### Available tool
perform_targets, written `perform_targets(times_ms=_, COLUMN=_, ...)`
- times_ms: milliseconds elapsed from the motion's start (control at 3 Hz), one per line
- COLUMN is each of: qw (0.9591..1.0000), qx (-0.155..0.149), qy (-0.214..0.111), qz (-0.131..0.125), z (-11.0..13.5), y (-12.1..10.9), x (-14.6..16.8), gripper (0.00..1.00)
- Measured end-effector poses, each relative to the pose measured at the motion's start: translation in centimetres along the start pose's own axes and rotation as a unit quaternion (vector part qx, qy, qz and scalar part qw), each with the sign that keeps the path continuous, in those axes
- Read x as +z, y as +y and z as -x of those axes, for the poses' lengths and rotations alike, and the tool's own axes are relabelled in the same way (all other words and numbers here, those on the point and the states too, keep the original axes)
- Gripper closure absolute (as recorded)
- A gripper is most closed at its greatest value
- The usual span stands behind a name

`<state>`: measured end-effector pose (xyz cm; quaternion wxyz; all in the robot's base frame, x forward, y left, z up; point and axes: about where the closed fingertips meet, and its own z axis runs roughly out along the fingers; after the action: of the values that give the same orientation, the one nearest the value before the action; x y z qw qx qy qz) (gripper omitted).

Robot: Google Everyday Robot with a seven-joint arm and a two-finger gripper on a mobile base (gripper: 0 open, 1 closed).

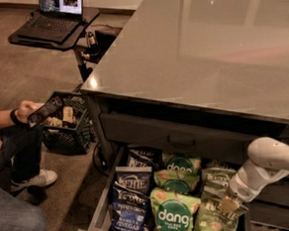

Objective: Pick green jalapeno chip bag from middle drawer and place on counter

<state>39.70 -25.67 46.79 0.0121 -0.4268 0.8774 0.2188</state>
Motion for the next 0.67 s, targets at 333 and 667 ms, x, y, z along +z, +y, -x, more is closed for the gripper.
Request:
perform_targets(times_ms=333, qw=0.9994, qx=0.027, qy=-0.003, qz=-0.02, z=2.71, y=-1.77, x=-2.21, gripper=1.0)
perform_targets(times_ms=667, qw=0.9996, qx=0.02, qy=-0.004, qz=-0.021, z=2.82, y=-1.19, x=-2.75, gripper=1.0)
